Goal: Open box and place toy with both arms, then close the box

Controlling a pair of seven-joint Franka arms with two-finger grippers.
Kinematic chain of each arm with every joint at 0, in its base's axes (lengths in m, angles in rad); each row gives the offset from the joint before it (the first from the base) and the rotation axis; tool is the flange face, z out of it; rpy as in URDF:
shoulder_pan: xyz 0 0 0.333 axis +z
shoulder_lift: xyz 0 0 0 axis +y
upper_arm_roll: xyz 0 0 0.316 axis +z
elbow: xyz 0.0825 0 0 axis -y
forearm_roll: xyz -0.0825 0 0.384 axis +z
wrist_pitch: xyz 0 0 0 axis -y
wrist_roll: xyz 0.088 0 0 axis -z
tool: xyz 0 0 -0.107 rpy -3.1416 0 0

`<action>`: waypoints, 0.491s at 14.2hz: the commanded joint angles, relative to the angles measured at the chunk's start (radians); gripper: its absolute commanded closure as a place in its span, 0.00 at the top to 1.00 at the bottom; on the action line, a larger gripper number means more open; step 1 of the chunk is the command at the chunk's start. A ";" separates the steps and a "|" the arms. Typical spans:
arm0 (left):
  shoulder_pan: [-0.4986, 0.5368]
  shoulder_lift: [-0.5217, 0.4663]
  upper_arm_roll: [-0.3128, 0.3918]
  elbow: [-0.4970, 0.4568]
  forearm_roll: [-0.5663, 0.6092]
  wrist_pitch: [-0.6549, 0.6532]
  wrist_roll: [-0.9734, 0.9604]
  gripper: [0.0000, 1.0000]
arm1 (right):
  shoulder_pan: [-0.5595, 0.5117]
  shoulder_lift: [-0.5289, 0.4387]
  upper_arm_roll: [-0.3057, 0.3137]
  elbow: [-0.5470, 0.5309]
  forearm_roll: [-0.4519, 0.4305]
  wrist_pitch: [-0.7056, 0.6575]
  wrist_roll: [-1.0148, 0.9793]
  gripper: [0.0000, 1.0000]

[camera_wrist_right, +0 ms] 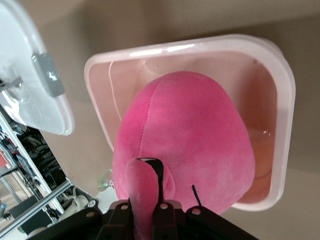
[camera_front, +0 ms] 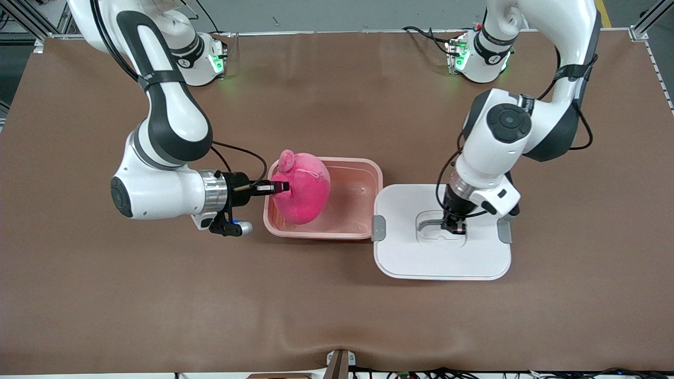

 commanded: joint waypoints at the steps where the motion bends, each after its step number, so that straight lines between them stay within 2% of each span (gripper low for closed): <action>1: 0.041 -0.103 -0.008 -0.129 0.020 0.059 0.041 0.00 | 0.008 0.030 -0.005 0.009 0.033 0.022 0.007 0.00; 7: 0.092 -0.154 -0.011 -0.184 0.020 0.073 0.117 0.00 | 0.008 0.087 -0.007 0.010 0.016 0.056 -0.004 0.00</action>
